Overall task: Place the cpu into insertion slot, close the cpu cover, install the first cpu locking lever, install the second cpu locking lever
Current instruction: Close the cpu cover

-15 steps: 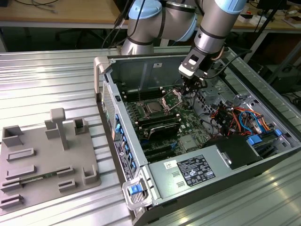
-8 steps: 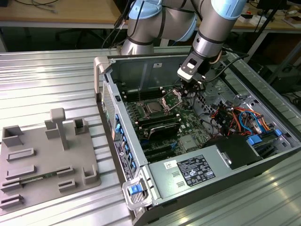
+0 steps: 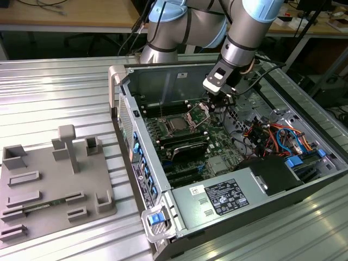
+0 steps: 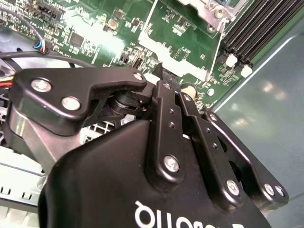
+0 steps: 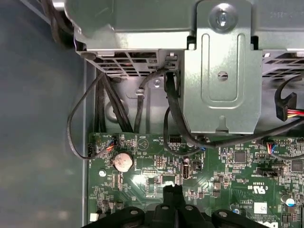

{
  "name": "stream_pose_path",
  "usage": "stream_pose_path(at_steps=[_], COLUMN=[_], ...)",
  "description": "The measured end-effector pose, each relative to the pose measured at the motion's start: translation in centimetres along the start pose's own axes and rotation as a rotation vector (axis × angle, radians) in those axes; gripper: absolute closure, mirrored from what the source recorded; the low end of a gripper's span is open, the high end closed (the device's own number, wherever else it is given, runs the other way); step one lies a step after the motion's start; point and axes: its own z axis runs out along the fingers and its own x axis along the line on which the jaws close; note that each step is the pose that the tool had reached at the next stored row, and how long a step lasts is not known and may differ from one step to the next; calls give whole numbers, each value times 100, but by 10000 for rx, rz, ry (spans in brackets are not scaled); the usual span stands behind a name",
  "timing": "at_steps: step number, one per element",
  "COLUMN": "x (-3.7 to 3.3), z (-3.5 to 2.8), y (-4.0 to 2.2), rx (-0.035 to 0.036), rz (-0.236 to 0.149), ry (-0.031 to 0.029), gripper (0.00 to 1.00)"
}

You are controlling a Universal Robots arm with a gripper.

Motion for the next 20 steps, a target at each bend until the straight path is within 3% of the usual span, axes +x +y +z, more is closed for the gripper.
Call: stream_pose_path(at_steps=[4, 10, 14, 20], x=[1, 3, 5, 9], z=[0, 1, 1, 3], y=[-57, -155, -257, -457], rx=[51, 73, 96, 147], rz=[0, -1, 0, 1], ry=[1, 5, 23, 36], gripper=[89, 89, 89, 89])
